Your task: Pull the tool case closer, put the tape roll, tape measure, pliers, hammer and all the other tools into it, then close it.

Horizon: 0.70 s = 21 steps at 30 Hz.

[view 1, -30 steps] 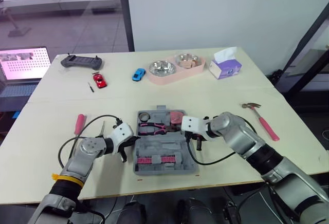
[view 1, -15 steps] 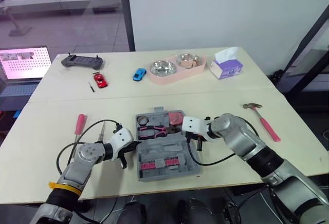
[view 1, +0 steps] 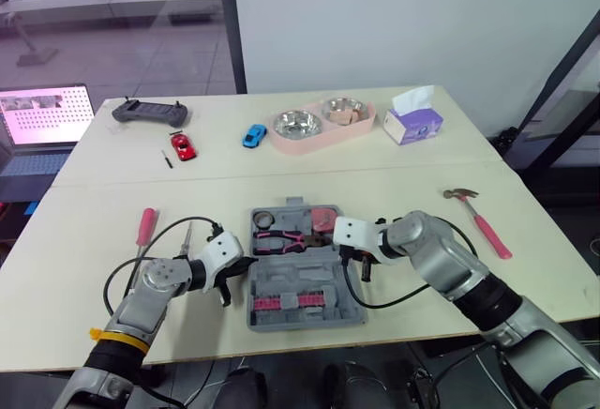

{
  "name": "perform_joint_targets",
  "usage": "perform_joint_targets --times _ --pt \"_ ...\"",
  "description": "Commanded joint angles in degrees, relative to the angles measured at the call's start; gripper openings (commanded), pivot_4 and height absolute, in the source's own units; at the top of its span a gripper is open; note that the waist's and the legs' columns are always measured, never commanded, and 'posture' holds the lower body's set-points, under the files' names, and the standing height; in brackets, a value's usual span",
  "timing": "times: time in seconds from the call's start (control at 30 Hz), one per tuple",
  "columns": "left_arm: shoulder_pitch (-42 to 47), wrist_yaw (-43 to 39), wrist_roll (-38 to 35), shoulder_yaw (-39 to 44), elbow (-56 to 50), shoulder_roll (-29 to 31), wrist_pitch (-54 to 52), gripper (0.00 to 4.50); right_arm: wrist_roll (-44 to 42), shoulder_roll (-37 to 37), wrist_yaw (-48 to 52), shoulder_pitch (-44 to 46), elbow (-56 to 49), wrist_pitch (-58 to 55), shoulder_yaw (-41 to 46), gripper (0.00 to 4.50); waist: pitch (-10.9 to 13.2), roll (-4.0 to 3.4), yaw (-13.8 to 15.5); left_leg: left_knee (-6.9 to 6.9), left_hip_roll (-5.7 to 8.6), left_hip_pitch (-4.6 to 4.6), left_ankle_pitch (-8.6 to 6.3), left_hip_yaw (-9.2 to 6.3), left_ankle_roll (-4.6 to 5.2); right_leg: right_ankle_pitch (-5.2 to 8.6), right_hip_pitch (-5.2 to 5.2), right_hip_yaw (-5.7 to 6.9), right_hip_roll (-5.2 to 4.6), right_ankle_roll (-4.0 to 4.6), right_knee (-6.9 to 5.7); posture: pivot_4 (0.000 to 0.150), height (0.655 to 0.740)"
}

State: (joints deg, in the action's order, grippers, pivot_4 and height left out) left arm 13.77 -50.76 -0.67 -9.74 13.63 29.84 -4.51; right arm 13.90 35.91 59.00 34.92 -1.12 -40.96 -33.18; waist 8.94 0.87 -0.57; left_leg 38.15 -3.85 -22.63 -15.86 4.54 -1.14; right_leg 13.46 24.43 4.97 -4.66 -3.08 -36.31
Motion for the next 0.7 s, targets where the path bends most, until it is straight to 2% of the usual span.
perform_joint_targets --times 0.03,0.27,0.5,0.7 --pt "-0.1 -0.1 -0.2 -0.2 -0.3 0.1 0.2 0.01 -0.1 -0.6 -0.2 -0.3 -0.7 0.6 0.2 0.0 0.0 0.0 0.0 0.0 0.0 0.0 0.0 0.0 0.0 0.0 0.0 0.0 0.0 0.0 0.0 0.15 0.74" --pt "-0.2 0.1 -0.5 1.1 -0.4 1.2 -0.1 0.01 0.5 0.3 -0.8 -0.1 0.8 1.8 1.1 0.0 0.0 -0.01 0.0 0.0 0.0 0.0 0.0 0.0 0.0 0.0 0.01 0.0 0.0 0.0 0.0 0.15 0.74" --pt "-2.3 -2.0 -4.1 6.9 -3.6 8.6 -1.2 0.01 -4.0 8.7 1.0 -5.4 -6.2 4.6 10.1 0.0 0.1 -0.03 -0.1 -0.01 0.0 -0.42 0.0 -0.01 0.0 -0.01 0.4 0.0 0.0 -0.01 0.01 0.15 0.74" --pt "-9.5 -11.2 -17.9 21.2 -11.1 17.3 -7.1 0.01 -18.5 13.5 3.5 -20.0 -20.2 0.3 34.8 0.0 0.1 -0.03 0.1 -0.03 -0.02 -0.71 -0.01 -0.07 -0.01 0.0 0.64 0.04 0.01 -0.03 0.07 0.15 0.74"
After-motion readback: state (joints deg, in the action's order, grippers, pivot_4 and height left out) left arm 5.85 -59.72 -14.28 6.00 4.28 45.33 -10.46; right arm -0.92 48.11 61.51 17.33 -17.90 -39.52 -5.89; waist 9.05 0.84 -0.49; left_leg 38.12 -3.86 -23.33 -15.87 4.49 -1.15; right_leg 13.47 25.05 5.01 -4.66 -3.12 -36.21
